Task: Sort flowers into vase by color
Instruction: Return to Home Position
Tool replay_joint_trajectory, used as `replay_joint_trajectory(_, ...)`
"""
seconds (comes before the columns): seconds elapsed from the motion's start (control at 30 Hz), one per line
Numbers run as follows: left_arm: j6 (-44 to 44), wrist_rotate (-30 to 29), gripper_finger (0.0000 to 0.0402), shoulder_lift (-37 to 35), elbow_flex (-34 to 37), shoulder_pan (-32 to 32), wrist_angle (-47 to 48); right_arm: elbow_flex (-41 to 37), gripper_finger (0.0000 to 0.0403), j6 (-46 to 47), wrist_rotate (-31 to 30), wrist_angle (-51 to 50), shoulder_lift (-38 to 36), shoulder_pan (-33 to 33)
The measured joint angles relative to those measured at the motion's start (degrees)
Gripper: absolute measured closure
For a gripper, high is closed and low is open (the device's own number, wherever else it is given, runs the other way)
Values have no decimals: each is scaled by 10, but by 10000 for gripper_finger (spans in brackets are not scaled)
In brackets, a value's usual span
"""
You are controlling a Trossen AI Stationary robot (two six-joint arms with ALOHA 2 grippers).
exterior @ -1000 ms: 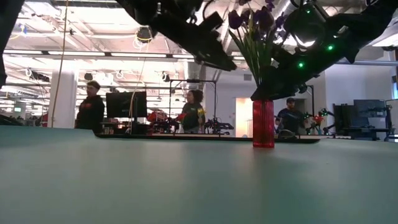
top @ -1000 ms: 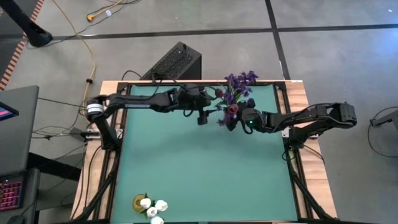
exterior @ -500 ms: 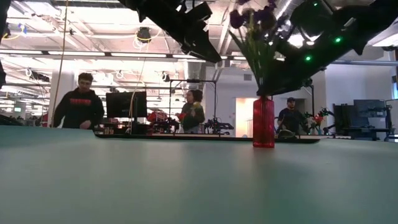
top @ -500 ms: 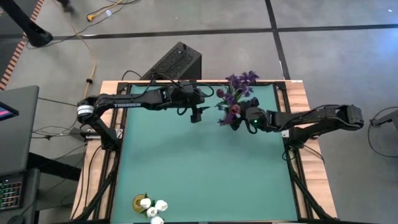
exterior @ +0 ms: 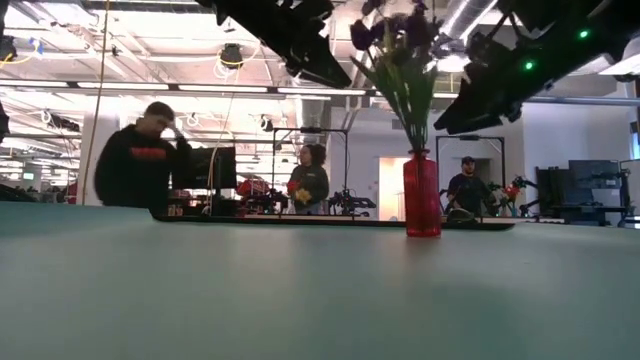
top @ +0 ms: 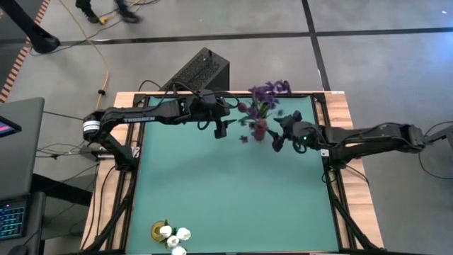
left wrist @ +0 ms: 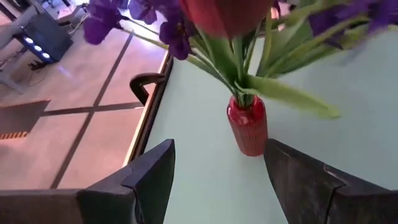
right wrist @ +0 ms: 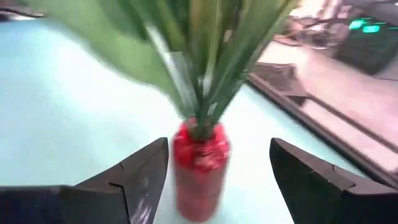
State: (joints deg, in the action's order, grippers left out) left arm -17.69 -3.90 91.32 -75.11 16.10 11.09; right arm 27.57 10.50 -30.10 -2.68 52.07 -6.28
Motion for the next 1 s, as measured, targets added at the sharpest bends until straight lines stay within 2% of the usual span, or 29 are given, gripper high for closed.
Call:
replay_joint_trajectory(0.17,1,0,167,-6,0,0,18,4,97,8,85,-28,-23,4)
replay_joint_trajectory(0.27,3,0,167,-22,0,0,46,25,97,28,94,-94,-33,3)
replay_joint_trajectory(0.43,17,4,167,-72,0,0,79,65,97,50,111,-190,-42,7)
replay_joint_trajectory(0.6,43,47,167,-140,8,0,119,99,97,75,188,-248,-45,22)
replay_joint_trajectory(0.8,95,115,167,-251,66,-3,111,124,97,105,249,-270,-46,66)
replay_joint_trajectory(0.9,114,109,167,-317,110,-13,99,130,97,106,254,-268,-46,96)
replay_joint_trajectory(1.0,134,107,167,-387,185,-31,44,131,97,87,241,-263,-46,130)
